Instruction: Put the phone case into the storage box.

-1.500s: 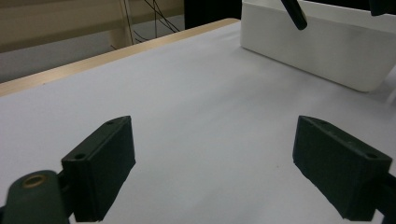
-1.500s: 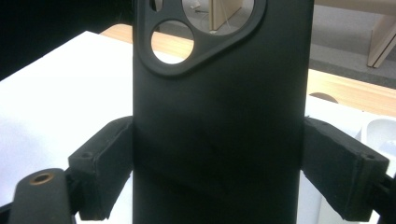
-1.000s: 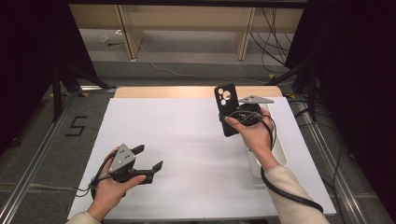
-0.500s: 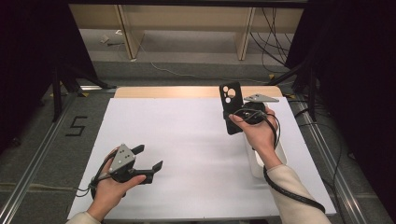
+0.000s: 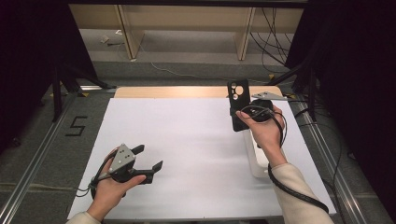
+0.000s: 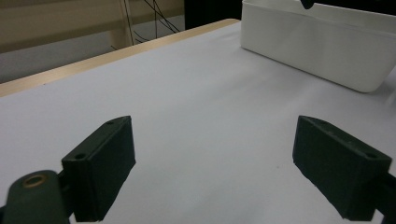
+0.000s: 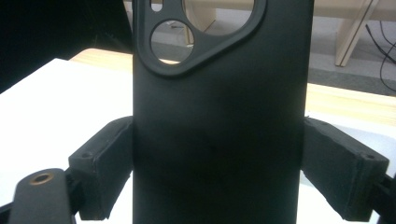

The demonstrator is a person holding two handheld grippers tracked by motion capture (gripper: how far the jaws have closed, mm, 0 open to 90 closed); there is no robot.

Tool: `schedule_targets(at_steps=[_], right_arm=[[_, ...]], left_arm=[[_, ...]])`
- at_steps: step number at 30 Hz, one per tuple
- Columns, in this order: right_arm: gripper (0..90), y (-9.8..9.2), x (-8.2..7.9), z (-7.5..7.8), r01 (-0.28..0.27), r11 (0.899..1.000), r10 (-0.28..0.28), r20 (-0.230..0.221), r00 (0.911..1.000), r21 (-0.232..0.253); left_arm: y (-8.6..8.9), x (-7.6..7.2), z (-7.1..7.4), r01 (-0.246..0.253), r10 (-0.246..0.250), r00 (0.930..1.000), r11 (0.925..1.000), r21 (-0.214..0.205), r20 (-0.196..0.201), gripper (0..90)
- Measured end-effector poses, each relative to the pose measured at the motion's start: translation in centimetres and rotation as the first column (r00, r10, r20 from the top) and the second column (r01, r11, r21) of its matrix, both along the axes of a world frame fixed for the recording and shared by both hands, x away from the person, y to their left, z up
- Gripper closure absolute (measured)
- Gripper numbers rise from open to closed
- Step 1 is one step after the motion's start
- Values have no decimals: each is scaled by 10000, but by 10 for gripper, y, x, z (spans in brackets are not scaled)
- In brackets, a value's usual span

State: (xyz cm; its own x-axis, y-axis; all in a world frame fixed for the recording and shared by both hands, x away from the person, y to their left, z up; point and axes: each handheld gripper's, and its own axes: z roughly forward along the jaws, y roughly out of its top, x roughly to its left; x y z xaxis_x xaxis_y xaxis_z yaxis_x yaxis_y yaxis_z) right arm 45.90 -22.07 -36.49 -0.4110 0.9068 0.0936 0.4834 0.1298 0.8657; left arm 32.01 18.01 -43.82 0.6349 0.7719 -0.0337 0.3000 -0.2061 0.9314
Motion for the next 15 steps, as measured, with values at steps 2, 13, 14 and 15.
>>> schedule_targets(at_steps=[2, 13, 14, 15], right_arm=[[154, -3, 1, 0, 60, 10000, -60, 57, 10000, -29], [154, -14, 3, 1, 374, 9993, -375, 38, 9993, 46], [154, -15, 3, 1, 398, 9992, -398, 43, 9992, 64], [154, -16, 3, 1, 420, 9991, -420, 20, 9991, 65]], left_arm=[[0, 0, 0, 4, -4, 10000, 10000, 4, -4, 125], [0, 0, 0, -9, 9, 10000, 10000, -21, -14, 126], [0, 0, 0, -19, 19, 10000, 10000, -30, -11, 126], [0, 0, 0, -9, 9, 10000, 10000, -17, -1, 126]])
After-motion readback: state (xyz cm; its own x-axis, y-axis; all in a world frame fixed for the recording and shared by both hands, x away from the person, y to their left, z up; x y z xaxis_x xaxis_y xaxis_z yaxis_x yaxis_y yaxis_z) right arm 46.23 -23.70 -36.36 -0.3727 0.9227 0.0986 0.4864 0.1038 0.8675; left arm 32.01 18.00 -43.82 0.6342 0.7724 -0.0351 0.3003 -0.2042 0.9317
